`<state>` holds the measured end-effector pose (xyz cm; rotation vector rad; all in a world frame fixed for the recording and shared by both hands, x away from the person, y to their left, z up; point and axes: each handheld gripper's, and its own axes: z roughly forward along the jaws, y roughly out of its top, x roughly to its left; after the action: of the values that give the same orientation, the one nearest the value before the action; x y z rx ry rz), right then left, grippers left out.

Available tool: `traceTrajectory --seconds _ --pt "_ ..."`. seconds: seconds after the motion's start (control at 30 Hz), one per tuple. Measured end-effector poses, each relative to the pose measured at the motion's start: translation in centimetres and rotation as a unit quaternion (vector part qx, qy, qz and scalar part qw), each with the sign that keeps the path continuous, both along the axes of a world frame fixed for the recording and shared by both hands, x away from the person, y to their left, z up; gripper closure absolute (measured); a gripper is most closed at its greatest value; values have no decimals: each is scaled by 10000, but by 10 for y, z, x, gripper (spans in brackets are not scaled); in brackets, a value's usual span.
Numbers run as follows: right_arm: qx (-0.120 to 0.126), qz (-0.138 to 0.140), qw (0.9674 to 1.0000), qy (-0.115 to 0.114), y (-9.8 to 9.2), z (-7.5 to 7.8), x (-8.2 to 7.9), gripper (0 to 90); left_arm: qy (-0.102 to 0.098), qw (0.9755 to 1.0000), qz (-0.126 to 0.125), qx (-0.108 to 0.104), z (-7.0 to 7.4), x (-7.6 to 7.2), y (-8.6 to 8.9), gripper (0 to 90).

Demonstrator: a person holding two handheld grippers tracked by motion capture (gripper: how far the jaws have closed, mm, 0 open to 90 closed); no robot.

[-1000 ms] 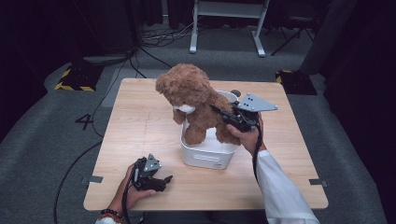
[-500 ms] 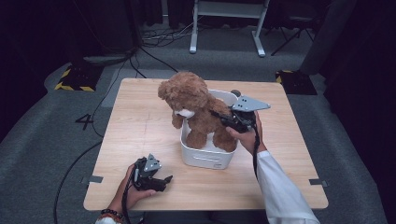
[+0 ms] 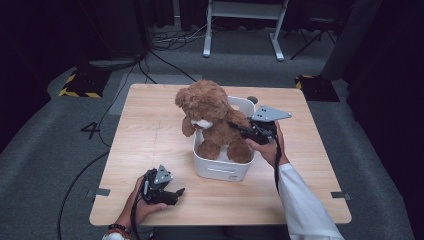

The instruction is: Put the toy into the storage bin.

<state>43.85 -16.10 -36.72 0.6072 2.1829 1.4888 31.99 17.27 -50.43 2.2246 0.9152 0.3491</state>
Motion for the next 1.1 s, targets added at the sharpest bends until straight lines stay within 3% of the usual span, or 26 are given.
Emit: traceTrajectory --seconds 0.8,1.1 --pt "-359 -30 9989 292 -18 -16 1 750 8 10000 -6 -8 0 0 0 206" --pt "-517 -168 9980 333 -21 -15 3 743 9 10000 -5 -9 0 0 0 206"
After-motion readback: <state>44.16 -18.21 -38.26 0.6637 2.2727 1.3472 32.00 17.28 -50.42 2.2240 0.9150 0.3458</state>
